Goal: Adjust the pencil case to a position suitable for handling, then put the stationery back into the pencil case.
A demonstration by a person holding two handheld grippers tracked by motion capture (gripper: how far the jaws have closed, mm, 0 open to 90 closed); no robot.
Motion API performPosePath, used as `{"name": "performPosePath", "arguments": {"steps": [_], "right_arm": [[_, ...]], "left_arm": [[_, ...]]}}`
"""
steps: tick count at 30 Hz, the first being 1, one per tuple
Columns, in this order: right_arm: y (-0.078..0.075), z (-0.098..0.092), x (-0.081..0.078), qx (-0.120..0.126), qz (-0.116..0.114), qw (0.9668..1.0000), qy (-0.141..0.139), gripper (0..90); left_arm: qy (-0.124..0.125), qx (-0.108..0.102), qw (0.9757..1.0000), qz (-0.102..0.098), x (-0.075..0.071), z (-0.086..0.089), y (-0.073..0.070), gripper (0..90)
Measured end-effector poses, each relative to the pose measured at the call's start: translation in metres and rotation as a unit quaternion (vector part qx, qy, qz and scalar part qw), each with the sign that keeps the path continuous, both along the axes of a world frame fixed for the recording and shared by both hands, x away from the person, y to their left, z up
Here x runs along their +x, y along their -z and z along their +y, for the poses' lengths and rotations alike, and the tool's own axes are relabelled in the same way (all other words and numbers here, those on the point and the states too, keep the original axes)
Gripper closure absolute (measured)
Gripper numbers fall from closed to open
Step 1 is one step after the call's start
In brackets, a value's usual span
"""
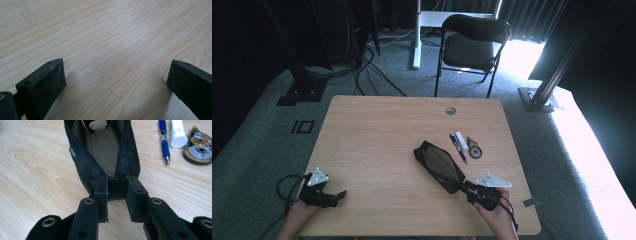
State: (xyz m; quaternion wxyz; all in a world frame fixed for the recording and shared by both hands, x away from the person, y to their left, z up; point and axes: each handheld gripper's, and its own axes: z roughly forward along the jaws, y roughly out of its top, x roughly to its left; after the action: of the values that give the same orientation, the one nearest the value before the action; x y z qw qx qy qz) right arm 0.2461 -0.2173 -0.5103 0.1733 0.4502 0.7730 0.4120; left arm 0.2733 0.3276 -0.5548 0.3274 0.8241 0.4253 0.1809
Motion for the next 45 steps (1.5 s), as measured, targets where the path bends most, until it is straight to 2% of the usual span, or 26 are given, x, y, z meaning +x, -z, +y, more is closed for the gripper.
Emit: {"name": "performPosePath", "arguments": {"steps": [4, 11, 16, 23, 30, 38, 45], "right_arm": [[0.001, -0.007, -0.007, -0.001, -0.002, 0.9999, 0.012, 72.7], [0.001, -0.014, -0.022, -0.001, -0.002, 0.9998, 0.017, 72.6], [0.002, -0.015, -0.022, -0.014, -0.007, 0.9998, 0.015, 69.1], [-0.005, -0.020, -0.021, 0.005, -0.008, 0.9998, 0.019, 63.6], [-0.021, -0.024, -0.015, 0.016, -0.030, 0.9992, 0.021, 55.9], [-0.033, -0.030, 0.001, 0.028, -0.055, 0.9977, 0.029, 49.5], [-0.037, -0.037, 0.021, 0.024, -0.059, 0.9973, 0.038, 46.4]], "left_arm": [[0.000, 0.000, 1.0000, 0.000, 0.000, 0.000, 0.000, 2.2], [0.000, 0.000, 1.0000, 0.000, 0.000, 0.000, 0.000, 2.2], [0.000, 0.000, 1.0000, 0.000, 0.000, 0.000, 0.000, 2.2], [-0.001, 0.000, 1.0000, 0.000, 0.000, 0.000, 0.000, 2.2], [0.000, 0.000, 1.0000, 0.000, 0.000, 0.000, 0.000, 2.2], [0.000, 0.000, 1.0000, 0.000, 0.000, 0.000, 0.000, 2.2], [0.000, 0.000, 1.0000, 0.000, 0.000, 0.000, 0.000, 2.2]]}}
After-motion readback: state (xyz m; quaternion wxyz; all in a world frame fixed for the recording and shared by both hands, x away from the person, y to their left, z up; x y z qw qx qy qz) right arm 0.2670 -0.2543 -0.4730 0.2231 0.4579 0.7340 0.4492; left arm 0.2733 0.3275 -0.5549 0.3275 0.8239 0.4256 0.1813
